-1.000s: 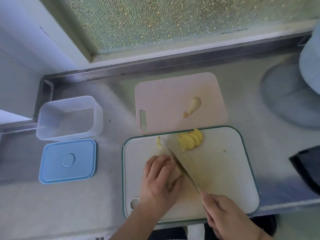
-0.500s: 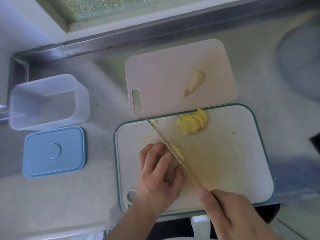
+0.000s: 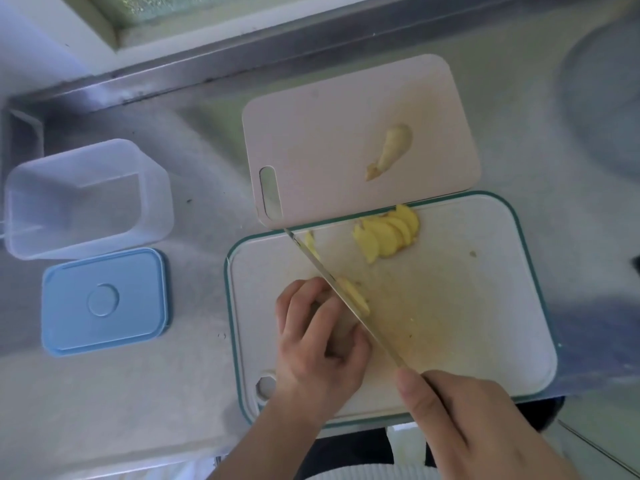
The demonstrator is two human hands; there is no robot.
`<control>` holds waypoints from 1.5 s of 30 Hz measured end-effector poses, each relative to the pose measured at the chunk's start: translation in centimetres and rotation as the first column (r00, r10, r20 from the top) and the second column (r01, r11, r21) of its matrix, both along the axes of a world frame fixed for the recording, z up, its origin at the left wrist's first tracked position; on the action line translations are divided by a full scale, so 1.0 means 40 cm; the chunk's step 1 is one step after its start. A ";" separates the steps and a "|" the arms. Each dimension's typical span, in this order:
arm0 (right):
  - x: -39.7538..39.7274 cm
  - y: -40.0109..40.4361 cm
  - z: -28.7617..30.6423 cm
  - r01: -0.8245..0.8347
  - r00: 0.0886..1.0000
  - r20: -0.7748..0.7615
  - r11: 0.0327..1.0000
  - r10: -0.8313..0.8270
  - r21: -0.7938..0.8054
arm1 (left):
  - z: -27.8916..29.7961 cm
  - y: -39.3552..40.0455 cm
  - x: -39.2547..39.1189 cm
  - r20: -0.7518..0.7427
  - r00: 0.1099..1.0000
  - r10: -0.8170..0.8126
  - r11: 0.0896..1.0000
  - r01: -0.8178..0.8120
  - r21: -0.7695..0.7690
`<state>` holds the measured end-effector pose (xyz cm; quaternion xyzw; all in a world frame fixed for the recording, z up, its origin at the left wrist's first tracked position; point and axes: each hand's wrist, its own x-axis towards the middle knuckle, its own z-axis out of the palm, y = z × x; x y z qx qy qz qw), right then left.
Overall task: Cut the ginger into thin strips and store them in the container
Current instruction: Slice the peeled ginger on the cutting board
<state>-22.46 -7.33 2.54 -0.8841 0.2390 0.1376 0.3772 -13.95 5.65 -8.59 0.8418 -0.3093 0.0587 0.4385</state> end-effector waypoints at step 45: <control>0.114 0.013 -0.025 0.046 0.987 -0.158 0.973 -0.010 0.226 | -0.019 -0.003 0.008 -0.025 0.998 -0.052 0.999 0.052 -0.011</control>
